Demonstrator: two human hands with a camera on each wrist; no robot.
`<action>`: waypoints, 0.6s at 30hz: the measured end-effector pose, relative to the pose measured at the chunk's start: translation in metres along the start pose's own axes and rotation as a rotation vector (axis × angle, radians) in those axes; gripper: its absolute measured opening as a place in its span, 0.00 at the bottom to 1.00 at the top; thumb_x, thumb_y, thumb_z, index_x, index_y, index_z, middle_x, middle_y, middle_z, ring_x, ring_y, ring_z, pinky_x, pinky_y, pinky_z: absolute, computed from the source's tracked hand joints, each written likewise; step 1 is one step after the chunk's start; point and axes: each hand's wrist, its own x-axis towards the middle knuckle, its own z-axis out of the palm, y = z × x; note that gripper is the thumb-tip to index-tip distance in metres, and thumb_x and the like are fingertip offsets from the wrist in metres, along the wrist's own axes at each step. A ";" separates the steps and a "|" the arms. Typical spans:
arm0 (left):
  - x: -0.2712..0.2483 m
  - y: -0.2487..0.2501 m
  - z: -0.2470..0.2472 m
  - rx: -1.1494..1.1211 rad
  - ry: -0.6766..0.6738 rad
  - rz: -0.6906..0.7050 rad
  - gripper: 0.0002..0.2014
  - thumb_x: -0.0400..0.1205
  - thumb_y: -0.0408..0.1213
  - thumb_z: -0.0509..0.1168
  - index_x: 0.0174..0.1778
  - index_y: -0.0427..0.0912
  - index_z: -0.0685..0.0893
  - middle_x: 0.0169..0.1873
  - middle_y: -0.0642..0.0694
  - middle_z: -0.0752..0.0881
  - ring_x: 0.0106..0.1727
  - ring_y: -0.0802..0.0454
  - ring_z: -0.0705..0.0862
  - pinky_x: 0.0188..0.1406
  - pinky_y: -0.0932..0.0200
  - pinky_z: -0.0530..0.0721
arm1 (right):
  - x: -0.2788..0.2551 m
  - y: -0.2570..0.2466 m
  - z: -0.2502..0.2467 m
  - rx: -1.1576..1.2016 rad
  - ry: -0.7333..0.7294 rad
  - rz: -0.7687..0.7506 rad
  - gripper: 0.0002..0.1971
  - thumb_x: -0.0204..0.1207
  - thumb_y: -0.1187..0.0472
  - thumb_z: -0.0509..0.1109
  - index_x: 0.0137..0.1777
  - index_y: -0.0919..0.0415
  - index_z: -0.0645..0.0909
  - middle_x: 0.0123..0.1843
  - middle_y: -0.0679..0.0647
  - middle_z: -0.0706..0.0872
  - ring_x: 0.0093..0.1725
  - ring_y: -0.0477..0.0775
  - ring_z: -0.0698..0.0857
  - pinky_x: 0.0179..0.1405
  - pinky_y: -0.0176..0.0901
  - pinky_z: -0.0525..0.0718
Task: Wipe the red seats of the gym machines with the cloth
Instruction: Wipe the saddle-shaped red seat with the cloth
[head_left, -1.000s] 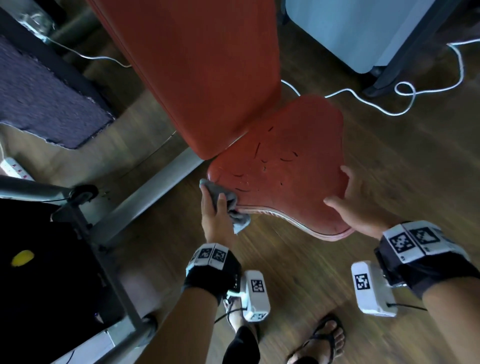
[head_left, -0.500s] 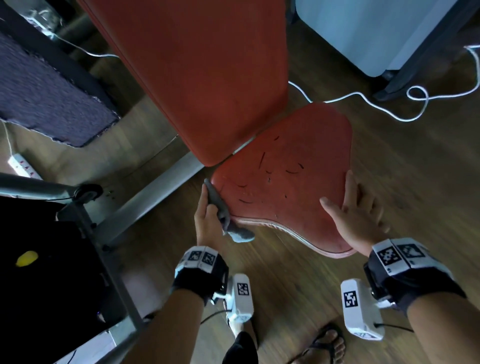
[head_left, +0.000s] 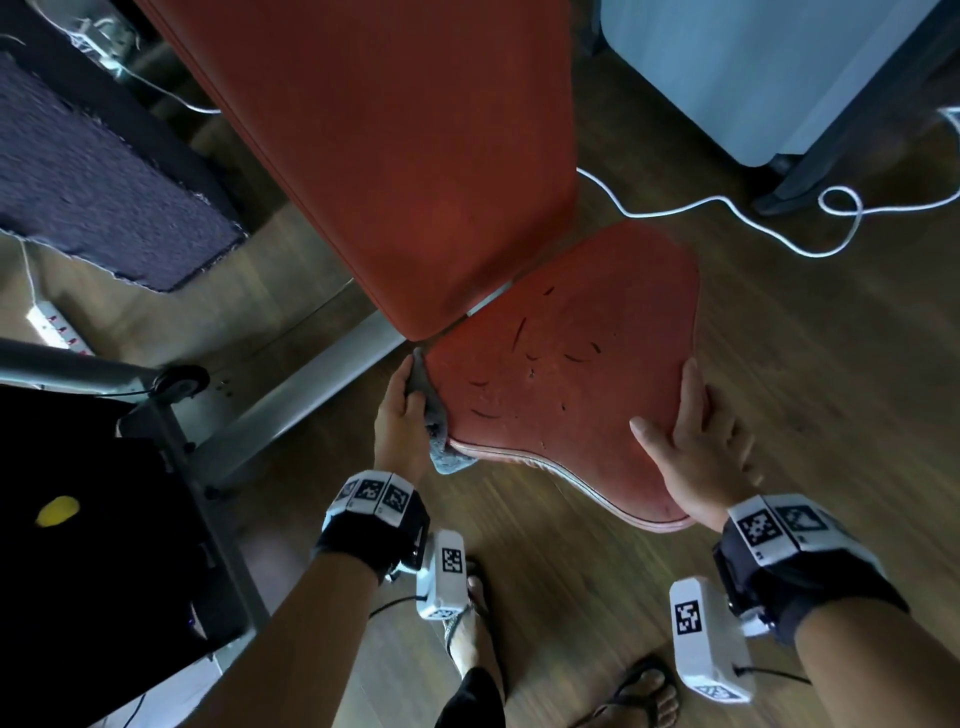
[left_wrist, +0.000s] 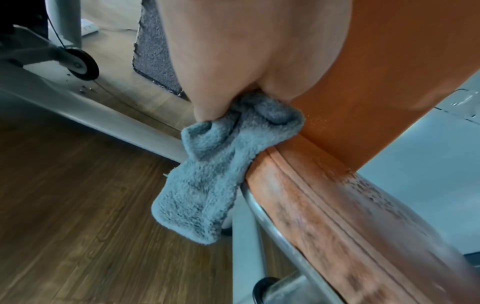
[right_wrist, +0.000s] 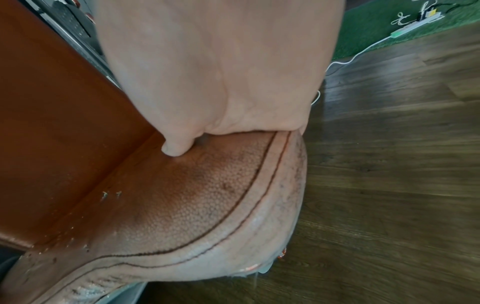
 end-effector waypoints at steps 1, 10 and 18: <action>0.004 0.003 0.000 0.003 0.003 0.003 0.24 0.85 0.30 0.52 0.77 0.51 0.74 0.58 0.44 0.85 0.45 0.57 0.85 0.41 0.62 0.83 | 0.000 0.000 0.000 -0.004 -0.005 0.004 0.41 0.78 0.33 0.56 0.81 0.34 0.32 0.85 0.51 0.46 0.81 0.65 0.52 0.74 0.75 0.54; -0.001 -0.005 -0.003 0.015 -0.055 0.001 0.20 0.83 0.49 0.64 0.72 0.60 0.75 0.65 0.54 0.83 0.65 0.54 0.83 0.67 0.44 0.81 | 0.001 0.001 0.001 0.004 -0.011 0.000 0.42 0.77 0.32 0.55 0.80 0.33 0.30 0.85 0.48 0.43 0.81 0.65 0.52 0.73 0.75 0.55; -0.003 -0.005 -0.013 0.229 -0.001 0.090 0.17 0.87 0.41 0.60 0.72 0.55 0.76 0.62 0.53 0.84 0.64 0.55 0.82 0.69 0.42 0.79 | 0.002 0.001 0.001 0.008 -0.004 0.003 0.41 0.78 0.32 0.56 0.81 0.33 0.31 0.85 0.47 0.42 0.82 0.64 0.51 0.73 0.75 0.55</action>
